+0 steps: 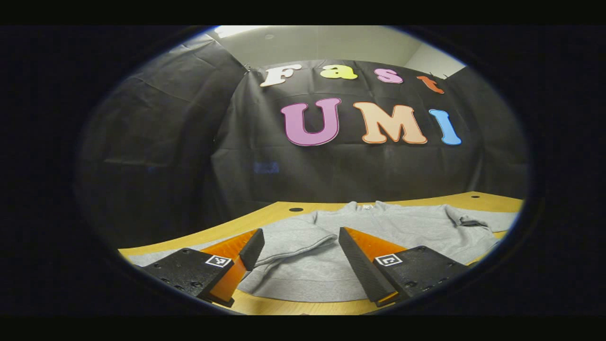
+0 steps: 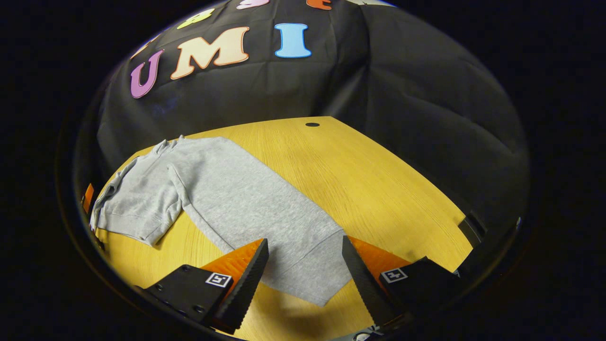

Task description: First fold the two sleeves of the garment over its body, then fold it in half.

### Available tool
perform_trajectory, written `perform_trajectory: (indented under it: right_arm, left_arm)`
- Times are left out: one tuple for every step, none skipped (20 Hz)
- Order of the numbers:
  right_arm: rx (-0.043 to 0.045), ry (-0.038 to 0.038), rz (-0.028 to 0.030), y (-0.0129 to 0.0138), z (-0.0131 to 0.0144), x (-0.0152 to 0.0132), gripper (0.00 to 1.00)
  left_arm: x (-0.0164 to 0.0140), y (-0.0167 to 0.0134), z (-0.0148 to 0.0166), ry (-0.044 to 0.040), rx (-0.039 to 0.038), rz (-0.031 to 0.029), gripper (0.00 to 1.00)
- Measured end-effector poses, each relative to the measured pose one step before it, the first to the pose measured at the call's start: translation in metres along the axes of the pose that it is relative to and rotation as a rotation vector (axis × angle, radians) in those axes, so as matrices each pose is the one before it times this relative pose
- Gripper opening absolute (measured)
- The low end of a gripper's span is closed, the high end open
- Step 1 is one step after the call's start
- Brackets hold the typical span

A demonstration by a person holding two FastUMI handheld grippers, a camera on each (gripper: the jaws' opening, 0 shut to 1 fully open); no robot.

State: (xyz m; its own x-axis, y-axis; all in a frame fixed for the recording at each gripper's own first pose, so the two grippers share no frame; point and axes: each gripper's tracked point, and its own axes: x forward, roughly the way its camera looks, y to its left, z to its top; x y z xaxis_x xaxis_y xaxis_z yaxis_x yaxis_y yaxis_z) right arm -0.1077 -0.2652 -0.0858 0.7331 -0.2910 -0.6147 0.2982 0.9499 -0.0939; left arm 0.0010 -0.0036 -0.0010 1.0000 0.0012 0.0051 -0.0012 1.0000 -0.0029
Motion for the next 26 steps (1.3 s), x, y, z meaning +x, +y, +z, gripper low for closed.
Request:
perform_trajectory:
  right_arm:
    - [-0.00436,0.00850,-0.00019,0.00016,-0.00278,0.00019,0.98]
    - [0.00538,0.00714,0.00296,0.00025,-0.00140,0.00019,0.94]
    - [0.00992,0.00043,0.00314,-0.00070,0.00069,-0.00001,0.99]
    - [0.00711,0.00440,0.00213,-0.00006,-0.00112,0.00067,0.94]
    - [0.00770,0.00075,-0.00091,-0.00035,-0.00002,0.00012,0.94]
    - [0.00100,0.00098,-0.00117,-0.00015,-0.00037,0.00032,0.94]
    - [-0.00199,0.00034,-0.00121,0.00038,0.00012,0.00019,0.98]
    - [-0.00197,0.00126,-0.00037,-0.00061,-0.00020,-0.00049,0.98]
    - [0.00006,-0.00020,-0.00017,0.00026,-0.00005,-0.00019,0.99]
    - [-0.00057,-0.00124,-0.00037,0.00058,-0.00058,0.00130,0.99]
    - [-0.00095,-0.00451,0.00045,-0.00020,0.00058,0.00029,0.99]
    - [-0.00168,-0.00725,0.00738,0.00195,-0.00007,-0.00057,0.98]
    - [-0.00774,-0.00905,0.01683,0.00631,0.00033,-0.00047,0.94]
    - [-0.01520,-0.00745,0.01021,0.00430,-0.00054,0.00066,0.82]
    - [-0.01232,-0.00233,0.00755,0.00403,0.00066,0.00013,0.66]
    - [-0.01092,-0.00101,0.00353,0.00397,-0.00033,0.00073,0.63]
    - [-0.00828,0.00340,0.00205,0.00273,0.00038,-0.00092,0.51]
    - [-0.00502,0.00343,0.00322,0.00313,0.00006,0.00006,0.39]
    - [-0.00638,0.00482,0.00533,0.00336,-0.00028,0.00040,0.31]
    - [-0.01773,0.00275,0.00224,0.00107,-0.00109,-0.00073,0.21]
    - [-0.01754,0.00043,0.00791,0.00207,0.00109,-0.00038,0.21]
    - [-0.01892,0.00076,-0.00424,0.00095,-0.00079,-0.00129,0.13]
    - [-0.01254,-0.00177,-0.00079,0.00080,0.00129,0.00106,0.12]
    - [-0.00637,-0.00103,0.00104,0.00066,0.00021,-0.00098,0.06]
    - [0.00696,0.00218,-0.00306,0.00082,0.00074,-0.00121,0.06]
    - [0.00451,0.00441,0.00265,-0.00059,-0.00056,0.00139,0.03]
  left_arm:
    - [0.00113,0.00010,-0.00069,-0.00019,-0.00014,-0.00021,0.94]
    - [-0.00002,0.00019,0.00090,0.00027,0.00006,-0.00004,0.94]
    - [0.00021,-0.00014,-0.00090,-0.00030,-0.00007,0.00001,0.94]
    - [0.00144,-0.00084,0.00025,-0.00051,-0.00030,-0.00009,0.94]
    - [0.00083,0.00041,0.00020,0.00061,0.00051,-0.00032,0.94]
    - [-0.00048,-0.00039,0.00021,-0.00083,-0.00051,-0.00002,0.94]
    - [0.00012,0.00004,-0.00007,0.00013,0.00024,-0.00024,0.94]
    - [0.00012,0.00035,0.00101,0.00013,-0.00007,-0.00002,0.94]
    - [-0.00028,-0.00005,-0.00189,-0.00007,-0.00002,-0.00013,0.94]
    - [0.00028,0.00002,0.00010,-0.00007,-0.00005,-0.00001,0.94]
    - [0.00006,0.00042,0.00009,-0.00013,0.00004,-0.00003,0.94]
    - [0.00044,-0.00038,0.00086,0.00002,0.00001,-0.00008,0.94]
    - [-0.00125,0.00036,-0.00054,-0.00017,-0.00016,-0.00010,0.94]
    - [-0.00045,-0.00034,0.00026,0.00010,0.00008,-0.00014,0.94]
    - [0.00008,0.00052,-0.00067,-0.00018,-0.00010,-0.00007,0.94]
    - [-0.00002,0.00014,0.00051,0.00011,0.00015,0.00010,0.94]
    - [0.00069,-0.00050,-0.00031,-0.00010,-0.00004,-0.00009,0.94]
    - [0.00022,-0.00025,0.00076,-0.00024,-0.00014,-0.00012,0.94]
    - [0.00039,0.00035,-0.00071,0.00018,0.00026,-0.00008,0.94]
    - [-0.00050,-0.00005,0.00057,-0.00020,-0.00011,-0.00006,0.94]
    - [0.00038,0.00038,0.00026,0.00029,0.00001,-0.00003,0.94]
    - [-0.00081,-0.00002,-0.00037,0.00015,0.00009,0.00013,0.94]
    - [0.00042,0.00006,-0.00051,-0.00047,-0.00028,-0.00007,0.94]
    - [0.00078,-0.00019,0.00077,0.00047,0.00028,-0.00010,0.94]
    - [-0.00002,-0.00025,-0.00054,-0.00071,-0.00048,-0.00002,0.94]
    - [-0.00063,0.00026,0.00043,0.00043,0.00033,-0.00008,0.94]
